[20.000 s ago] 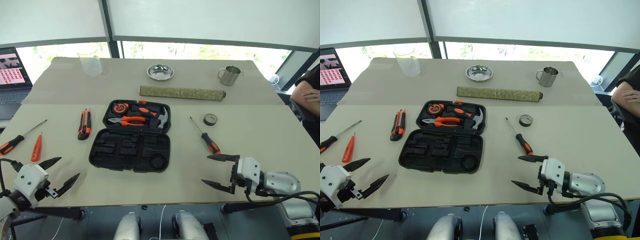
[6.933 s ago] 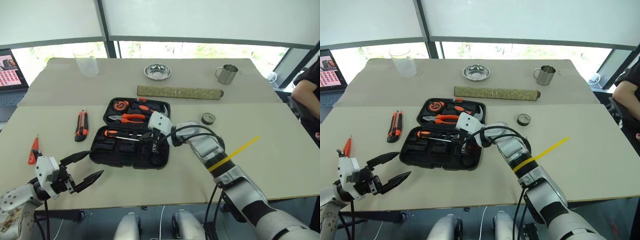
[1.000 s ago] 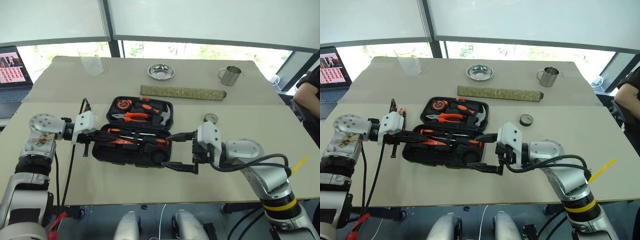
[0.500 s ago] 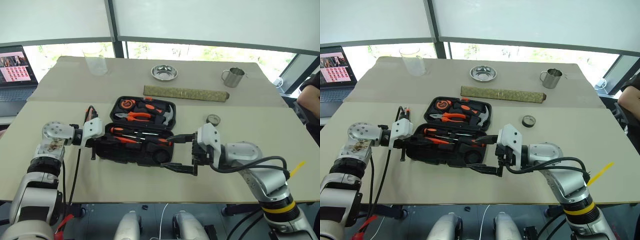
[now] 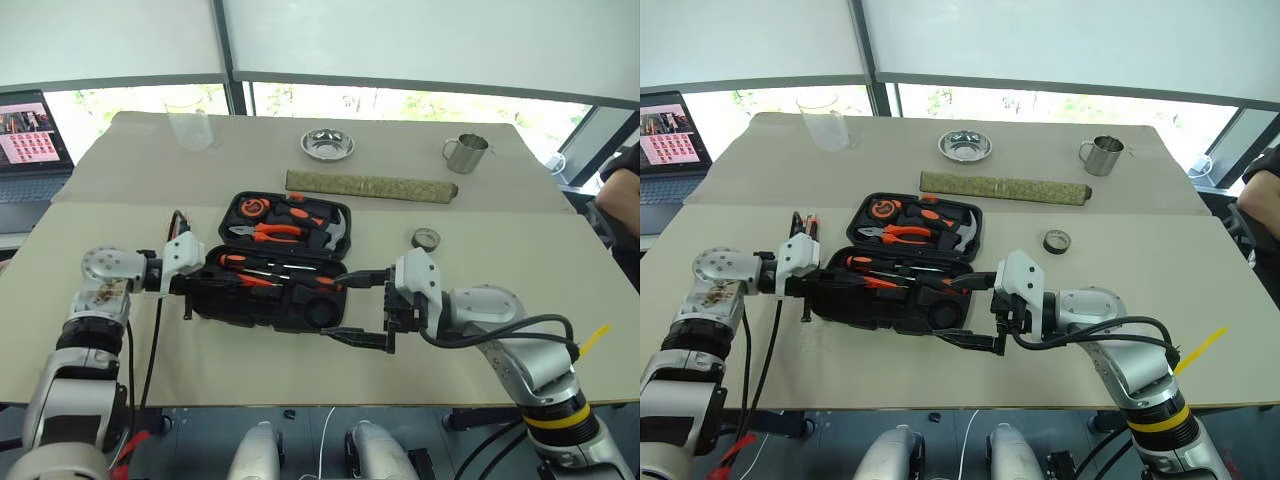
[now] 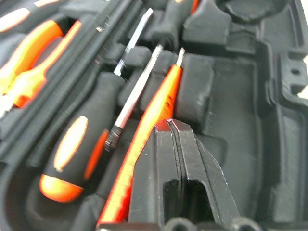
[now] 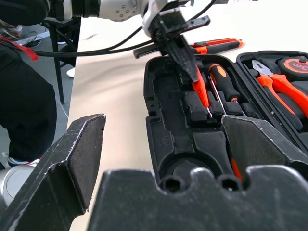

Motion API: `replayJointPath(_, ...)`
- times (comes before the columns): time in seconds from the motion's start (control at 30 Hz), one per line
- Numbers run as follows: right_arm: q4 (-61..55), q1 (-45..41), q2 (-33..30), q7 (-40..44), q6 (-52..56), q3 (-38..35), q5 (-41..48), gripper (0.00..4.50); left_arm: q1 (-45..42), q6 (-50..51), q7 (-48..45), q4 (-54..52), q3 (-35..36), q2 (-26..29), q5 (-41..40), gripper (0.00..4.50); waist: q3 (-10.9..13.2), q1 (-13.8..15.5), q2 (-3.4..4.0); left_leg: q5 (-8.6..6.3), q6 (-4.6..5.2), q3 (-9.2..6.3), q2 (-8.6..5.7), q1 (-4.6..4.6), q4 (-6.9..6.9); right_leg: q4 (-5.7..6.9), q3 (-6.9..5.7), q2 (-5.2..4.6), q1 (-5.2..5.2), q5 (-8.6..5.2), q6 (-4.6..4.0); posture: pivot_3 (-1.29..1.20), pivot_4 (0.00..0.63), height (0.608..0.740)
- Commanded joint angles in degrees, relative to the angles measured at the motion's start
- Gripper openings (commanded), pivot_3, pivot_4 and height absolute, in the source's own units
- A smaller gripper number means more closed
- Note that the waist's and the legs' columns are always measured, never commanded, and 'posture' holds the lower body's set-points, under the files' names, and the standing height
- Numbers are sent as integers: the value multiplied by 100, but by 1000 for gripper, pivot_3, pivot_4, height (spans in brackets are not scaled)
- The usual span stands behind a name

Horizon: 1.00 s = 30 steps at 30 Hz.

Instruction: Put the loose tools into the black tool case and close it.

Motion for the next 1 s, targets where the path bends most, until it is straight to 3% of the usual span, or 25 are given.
replayJointPath(0.03, -170, -17, 24, 5, -96, -94, 140, 4500, -121, -23, 107, 59, 16, -66, 44, 31, 0, -15, 0, 0, 0, 0, 0, 0, 0, 0, 0, 0, 0, 0, 0, 0, 150, 740)
replayJointPath(0.63, -224, 84, -31, -44, 2, -183, 214, 4500, 360, -288, 546, 564, -362, -11, 676, 31, -4, -57, 6, 0, 0, -1, 1, 15, -4, 1, 0, 1, 10, 0, 0, 0, 150, 740)
replayJointPath(0.83, -55, 86, -30, 14, -115, -174, 208, 4500, 495, -413, 563, 306, -183, 46, 433, 31, -16, -67, 21, 0, 0, 1, 1, 23, -4, 2, 2, 1, 16, 0, 0, 0, 150, 740)
replayJointPath(1.0, 177, 159, -2, 173, -395, -166, 176, 4500, 723, -431, 572, -407, 525, 157, -353, 31, -15, -105, 21, 0, 0, 3, 4, 16, -10, 2, 5, 2, 5, 0, 0, 0, 150, 740)
